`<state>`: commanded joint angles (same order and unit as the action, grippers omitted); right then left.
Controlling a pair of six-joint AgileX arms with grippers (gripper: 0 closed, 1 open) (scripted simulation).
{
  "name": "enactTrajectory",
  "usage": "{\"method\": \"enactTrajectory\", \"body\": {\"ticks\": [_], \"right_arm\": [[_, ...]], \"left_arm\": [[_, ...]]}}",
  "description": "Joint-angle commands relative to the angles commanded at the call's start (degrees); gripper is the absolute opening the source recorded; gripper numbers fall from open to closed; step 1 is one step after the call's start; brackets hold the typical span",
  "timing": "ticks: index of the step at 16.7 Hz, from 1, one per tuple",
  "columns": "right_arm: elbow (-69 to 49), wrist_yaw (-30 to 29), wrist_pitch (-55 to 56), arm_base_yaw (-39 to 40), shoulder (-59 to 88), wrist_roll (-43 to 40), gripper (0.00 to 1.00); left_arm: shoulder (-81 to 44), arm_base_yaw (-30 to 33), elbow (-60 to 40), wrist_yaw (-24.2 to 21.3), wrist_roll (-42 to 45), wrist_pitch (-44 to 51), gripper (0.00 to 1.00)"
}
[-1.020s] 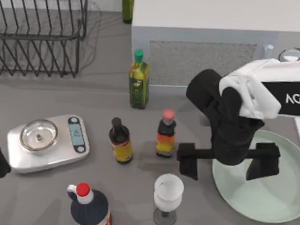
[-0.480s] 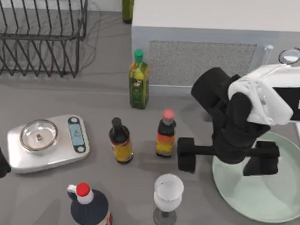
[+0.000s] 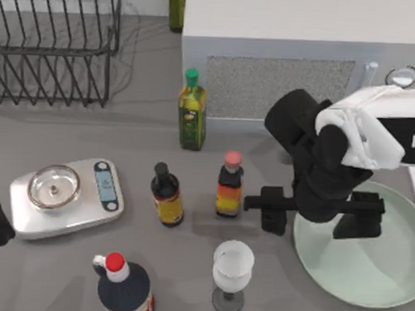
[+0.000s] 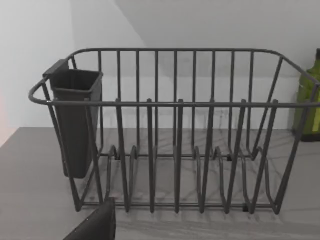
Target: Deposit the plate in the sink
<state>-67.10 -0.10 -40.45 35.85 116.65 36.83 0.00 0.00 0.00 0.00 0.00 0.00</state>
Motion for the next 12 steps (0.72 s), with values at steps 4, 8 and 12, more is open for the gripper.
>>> {"method": "enactTrajectory", "body": {"ticks": [4,8,12], "right_arm": [[0.0,0.0,0.0,0.0,0.0,0.0,0.10],[0.0,0.0,0.0,0.0,0.0,0.0,0.00],[0.0,0.0,0.0,0.0,0.0,0.0,0.00]], "left_arm": [[0.0,0.0,0.0,0.0,0.0,0.0,1.00],[0.0,0.0,0.0,0.0,0.0,0.0,1.00],[0.0,0.0,0.0,0.0,0.0,0.0,1.00]]}}
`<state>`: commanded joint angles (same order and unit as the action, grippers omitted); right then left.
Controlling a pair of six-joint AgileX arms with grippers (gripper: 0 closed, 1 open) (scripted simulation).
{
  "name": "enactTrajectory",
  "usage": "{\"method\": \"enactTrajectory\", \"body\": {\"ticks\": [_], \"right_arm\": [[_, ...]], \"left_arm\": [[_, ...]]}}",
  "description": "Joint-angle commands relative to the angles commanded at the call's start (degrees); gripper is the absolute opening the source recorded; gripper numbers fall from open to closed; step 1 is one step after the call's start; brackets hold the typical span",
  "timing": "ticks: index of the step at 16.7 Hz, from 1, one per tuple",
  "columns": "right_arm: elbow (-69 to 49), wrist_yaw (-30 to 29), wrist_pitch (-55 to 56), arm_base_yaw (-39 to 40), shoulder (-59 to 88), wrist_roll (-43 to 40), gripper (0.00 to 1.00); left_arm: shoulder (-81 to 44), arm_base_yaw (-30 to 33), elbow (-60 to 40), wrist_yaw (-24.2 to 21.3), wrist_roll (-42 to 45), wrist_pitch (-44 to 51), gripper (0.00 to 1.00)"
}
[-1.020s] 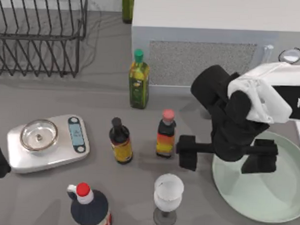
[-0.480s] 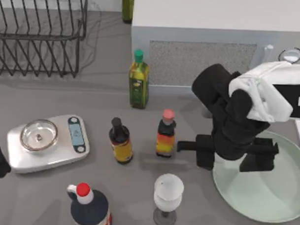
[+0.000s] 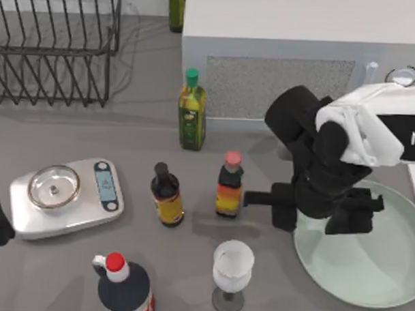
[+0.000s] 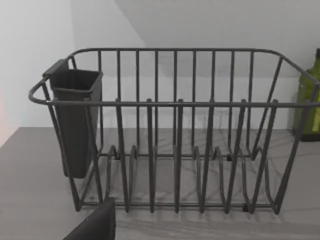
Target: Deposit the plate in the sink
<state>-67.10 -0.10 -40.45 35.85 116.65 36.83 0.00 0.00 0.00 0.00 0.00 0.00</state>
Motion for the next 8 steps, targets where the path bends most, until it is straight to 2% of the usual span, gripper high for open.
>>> {"method": "enactTrajectory", "body": {"ticks": [1,2,4,8], "right_arm": [[0.0,0.0,0.0,0.0,0.0,0.0,0.00],[-0.1,-1.3,-0.5,-1.0,-5.9,-0.6,0.00],[-0.1,-1.2,-1.2,-1.2,-6.0,-0.6,0.00],[-3.4,-1.1,-9.6,-3.2,-6.1,-0.7,0.00]], "left_arm": [[0.0,0.0,0.0,0.0,0.0,0.0,1.00],[0.0,0.0,0.0,0.0,0.0,0.0,1.00],[0.0,0.0,0.0,0.0,0.0,0.0,1.00],[0.0,0.0,0.0,0.0,0.0,0.0,1.00]]}}
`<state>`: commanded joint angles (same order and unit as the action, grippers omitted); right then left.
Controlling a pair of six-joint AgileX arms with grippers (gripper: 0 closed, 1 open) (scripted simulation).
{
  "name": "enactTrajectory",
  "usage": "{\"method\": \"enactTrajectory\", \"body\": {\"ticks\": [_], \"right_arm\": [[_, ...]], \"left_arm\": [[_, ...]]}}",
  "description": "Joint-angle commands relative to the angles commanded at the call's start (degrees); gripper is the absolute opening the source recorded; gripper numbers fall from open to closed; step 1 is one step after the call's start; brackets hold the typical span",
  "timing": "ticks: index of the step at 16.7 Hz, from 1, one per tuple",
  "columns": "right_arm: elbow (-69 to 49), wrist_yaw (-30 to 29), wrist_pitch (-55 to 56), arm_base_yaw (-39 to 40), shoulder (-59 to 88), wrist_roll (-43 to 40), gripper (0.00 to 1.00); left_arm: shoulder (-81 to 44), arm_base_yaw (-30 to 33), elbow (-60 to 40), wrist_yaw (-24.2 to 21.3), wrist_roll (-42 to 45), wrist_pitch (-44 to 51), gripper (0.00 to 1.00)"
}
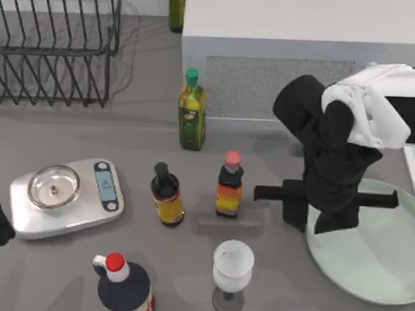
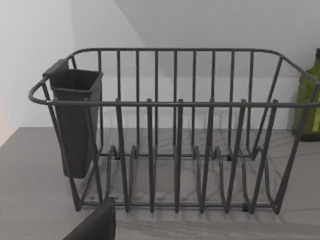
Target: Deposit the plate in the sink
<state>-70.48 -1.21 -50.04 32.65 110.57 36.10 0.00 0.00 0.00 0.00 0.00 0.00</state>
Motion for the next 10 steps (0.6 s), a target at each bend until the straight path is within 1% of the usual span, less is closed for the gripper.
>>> {"method": "enactTrajectory", "body": {"ticks": [4,10], "right_arm": [[-10.7,0.3,-14.6,-2.4,-1.4,0.0,0.00],[-35.1,0.4,-39.0,-2.3,-1.9,-0.1,0.00]], "left_arm": [[0.0,0.0,0.0,0.0,0.0,0.0,1.00],[0.0,0.0,0.0,0.0,0.0,0.0,1.00]]}}
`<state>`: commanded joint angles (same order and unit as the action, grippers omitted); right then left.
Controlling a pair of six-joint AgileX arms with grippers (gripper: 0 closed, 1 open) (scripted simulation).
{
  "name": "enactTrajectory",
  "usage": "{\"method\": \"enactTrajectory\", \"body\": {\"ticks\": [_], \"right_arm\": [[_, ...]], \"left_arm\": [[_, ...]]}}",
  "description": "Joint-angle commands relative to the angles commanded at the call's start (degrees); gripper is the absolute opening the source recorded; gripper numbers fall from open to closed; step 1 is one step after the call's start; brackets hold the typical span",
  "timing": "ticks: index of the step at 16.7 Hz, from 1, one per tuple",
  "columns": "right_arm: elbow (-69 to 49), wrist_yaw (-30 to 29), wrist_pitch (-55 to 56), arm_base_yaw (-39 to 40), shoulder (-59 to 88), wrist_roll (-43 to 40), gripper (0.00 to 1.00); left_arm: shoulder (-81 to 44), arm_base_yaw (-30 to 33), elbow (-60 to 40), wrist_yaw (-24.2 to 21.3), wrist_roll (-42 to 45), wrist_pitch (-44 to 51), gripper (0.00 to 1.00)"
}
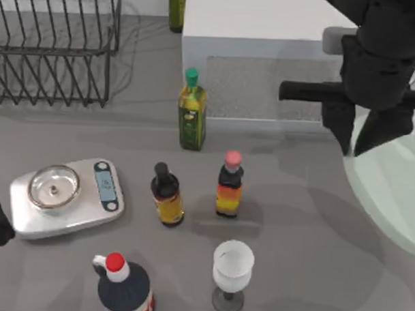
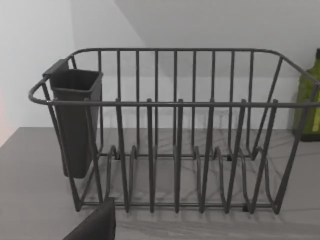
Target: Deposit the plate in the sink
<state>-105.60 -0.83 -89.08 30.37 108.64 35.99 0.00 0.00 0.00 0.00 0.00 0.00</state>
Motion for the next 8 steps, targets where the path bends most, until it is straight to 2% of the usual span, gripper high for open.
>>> {"method": "enactTrajectory", "body": {"ticks": [4,8], "right_arm": [[-13.7,-0.3,-8.8,2.2,1.1,-0.2,0.00],[-20.1,-0.5,-10.9,3.8,1.7,-0.3,0.00]], "left_arm": [[0.0,0.0,0.0,0.0,0.0,0.0,1.00],[0.0,0.0,0.0,0.0,0.0,0.0,1.00]]}}
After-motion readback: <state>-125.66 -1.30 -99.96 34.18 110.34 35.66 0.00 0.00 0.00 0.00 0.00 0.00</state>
